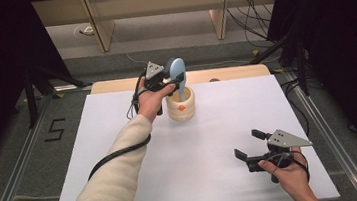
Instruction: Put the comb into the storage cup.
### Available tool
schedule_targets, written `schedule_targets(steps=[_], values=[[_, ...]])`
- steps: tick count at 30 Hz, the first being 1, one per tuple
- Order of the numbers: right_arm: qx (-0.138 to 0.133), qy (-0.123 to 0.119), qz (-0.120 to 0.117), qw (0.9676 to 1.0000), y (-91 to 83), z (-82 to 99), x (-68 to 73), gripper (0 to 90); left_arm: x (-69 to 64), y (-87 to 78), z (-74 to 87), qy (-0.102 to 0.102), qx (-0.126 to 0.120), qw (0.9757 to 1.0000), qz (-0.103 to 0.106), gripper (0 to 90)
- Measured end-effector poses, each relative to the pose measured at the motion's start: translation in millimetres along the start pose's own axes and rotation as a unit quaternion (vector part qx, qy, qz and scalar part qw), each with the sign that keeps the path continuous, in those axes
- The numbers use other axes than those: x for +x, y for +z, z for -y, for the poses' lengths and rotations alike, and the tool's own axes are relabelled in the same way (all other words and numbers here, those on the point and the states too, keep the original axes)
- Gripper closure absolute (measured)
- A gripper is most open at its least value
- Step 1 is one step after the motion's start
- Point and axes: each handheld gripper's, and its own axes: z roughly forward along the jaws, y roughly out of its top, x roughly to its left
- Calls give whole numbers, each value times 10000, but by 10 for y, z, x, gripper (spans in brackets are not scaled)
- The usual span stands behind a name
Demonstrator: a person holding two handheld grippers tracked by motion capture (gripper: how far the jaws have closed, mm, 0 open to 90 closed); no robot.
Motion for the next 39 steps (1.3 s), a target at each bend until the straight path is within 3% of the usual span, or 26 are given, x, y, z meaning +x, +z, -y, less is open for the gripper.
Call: schedule_targets(steps=[19, 39], values=[[16, 6, -10, 10000, 3, 3, 2, 49, 14, 19, 45, -85, 10, 10000, -15, 487], [36, -6, -15, 10000, 18, 12, 6, 50, 181, -107, 75, -604, 55, 9979, -209, 455]])
